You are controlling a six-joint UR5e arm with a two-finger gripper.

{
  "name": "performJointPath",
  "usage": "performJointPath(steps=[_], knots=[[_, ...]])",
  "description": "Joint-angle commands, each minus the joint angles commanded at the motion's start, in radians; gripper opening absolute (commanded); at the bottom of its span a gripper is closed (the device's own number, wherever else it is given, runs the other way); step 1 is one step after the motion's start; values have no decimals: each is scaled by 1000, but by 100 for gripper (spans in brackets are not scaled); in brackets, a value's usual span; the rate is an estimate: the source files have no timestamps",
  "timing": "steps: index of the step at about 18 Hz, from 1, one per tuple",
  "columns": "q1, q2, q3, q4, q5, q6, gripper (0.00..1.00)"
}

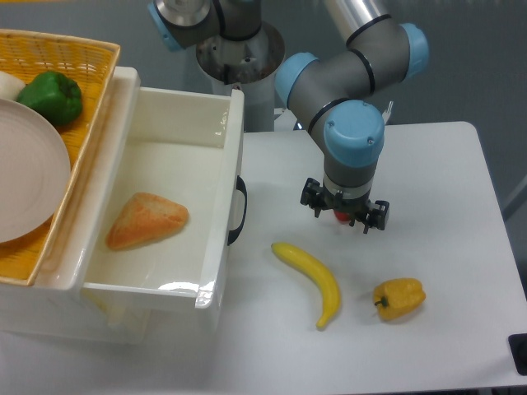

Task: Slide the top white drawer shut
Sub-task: 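Move the gripper down and toward the open white drawer's front face, then lower the gripper beside the drawer front and contact its handle side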

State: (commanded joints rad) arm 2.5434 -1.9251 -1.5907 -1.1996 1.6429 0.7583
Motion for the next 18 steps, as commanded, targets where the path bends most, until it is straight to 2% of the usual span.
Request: performJointPath(steps=[4,7,11,18], knots=[[-15,-11,2,23,0,-172,100],[-22,-23,0,26,-6,-188,100],[-25,-40,-2,23,-70,-197,100],[-34,-32,-29,15,-135,-200,100]])
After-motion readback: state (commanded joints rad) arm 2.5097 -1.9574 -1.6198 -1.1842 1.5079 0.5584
